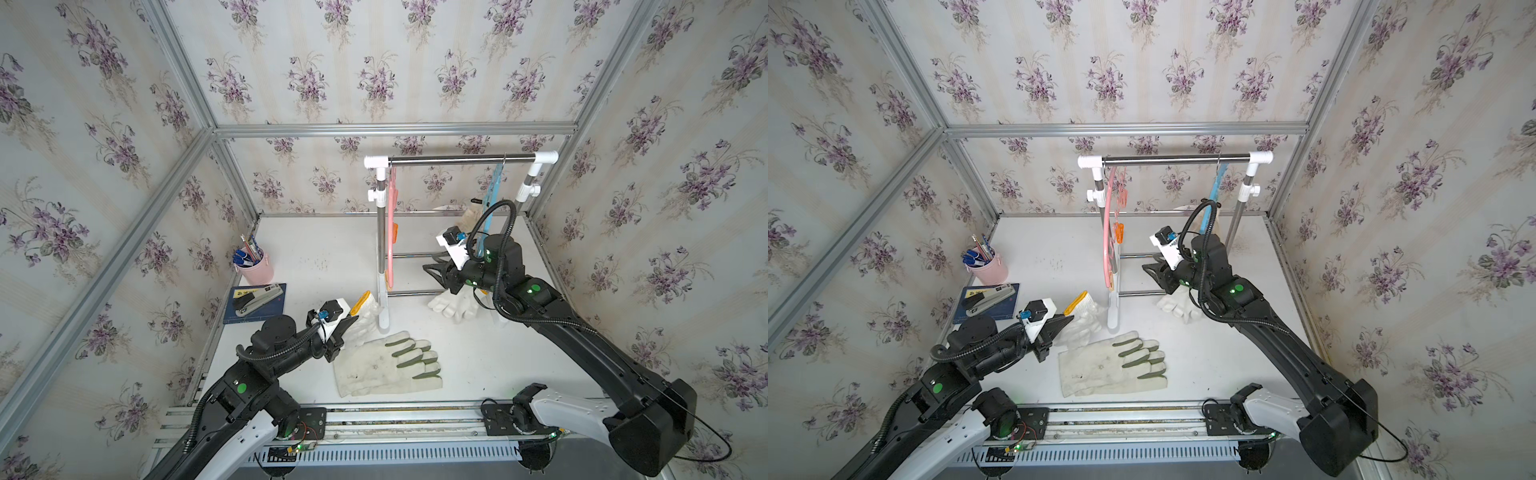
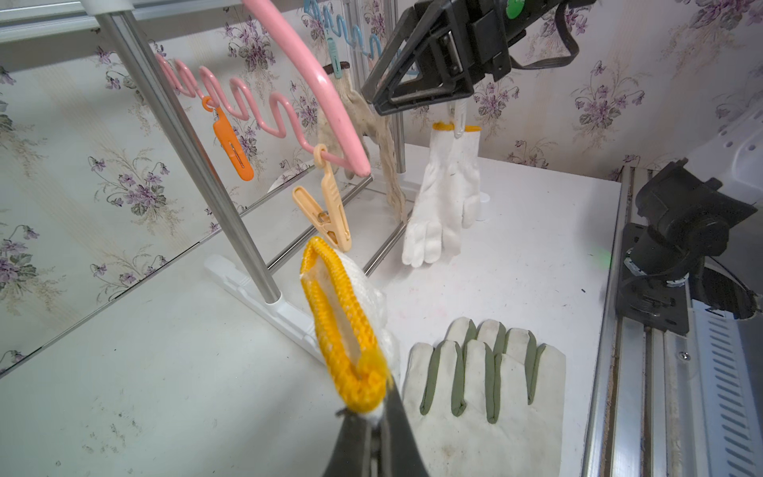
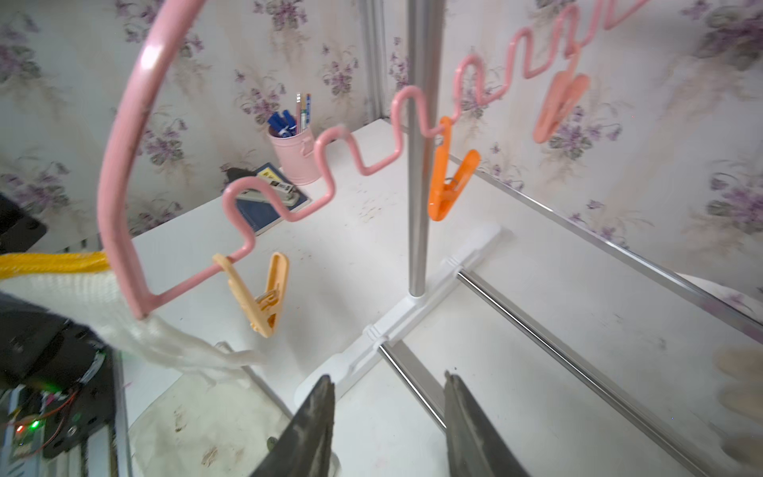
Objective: Clip the gloves onto a hanger to dry
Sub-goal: Open the clamp at the hanger.
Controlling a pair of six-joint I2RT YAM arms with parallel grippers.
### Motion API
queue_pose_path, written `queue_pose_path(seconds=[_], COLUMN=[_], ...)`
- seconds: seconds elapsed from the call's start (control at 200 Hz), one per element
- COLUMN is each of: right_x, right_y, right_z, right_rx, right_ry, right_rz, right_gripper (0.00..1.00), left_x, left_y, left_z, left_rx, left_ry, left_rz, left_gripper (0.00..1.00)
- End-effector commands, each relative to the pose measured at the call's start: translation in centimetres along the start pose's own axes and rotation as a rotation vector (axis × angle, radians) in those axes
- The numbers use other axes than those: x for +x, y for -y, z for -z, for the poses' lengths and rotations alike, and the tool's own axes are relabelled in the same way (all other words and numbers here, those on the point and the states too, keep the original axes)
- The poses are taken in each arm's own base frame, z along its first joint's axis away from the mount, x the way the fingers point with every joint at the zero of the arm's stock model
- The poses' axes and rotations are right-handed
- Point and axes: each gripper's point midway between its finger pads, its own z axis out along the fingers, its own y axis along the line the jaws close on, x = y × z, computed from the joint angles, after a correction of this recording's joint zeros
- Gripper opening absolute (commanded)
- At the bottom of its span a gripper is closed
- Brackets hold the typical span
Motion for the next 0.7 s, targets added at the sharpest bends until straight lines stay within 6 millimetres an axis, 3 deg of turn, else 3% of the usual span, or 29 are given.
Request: queue_pose_path(seconds=[0.0,0.13,0.27,0.475,0.599,0.694], right_x=[-0.4,-0.7,0.9,0.5,-0.4,0.0], right_y=[1.1,-1.0,-2.1,-7.0,-7.7,-7.8], right_z=[1.2,1.2,-1.3,-3.0,-4.8,-6.1], right_rx=[0.147,0.133,0.092,-0.214,-0.288,-0.335], right_ry=[0.040,0.057,-0.046,-0.008,-0.004,-0.032], right_rz=[-0.070,-0.038,-0.013,0.128,0.154,0.155], right_gripper=[0.45,0.47,0.49,0.55,0.55,0.58], left_x=[-1.2,-1.1,-1.0,-0.9,-0.9,-0.8], left_y=[-0.1,0.0,0.1,0.1,0.1,0.0], left_z=[0.2,0.5,0.7,0.8,0.8,0.9], left_rx=[-0.002,-0.003,-0.004,-0.003,-0.005,-0.008], left_ry=[0.044,0.048,0.050,0.039,0.034,0.030], left_rz=[-0.011,-0.006,-0.005,-0.012,-0.013,-0.013], left_gripper=[0.00,0.00,0.00,0.00,0.00,0.00])
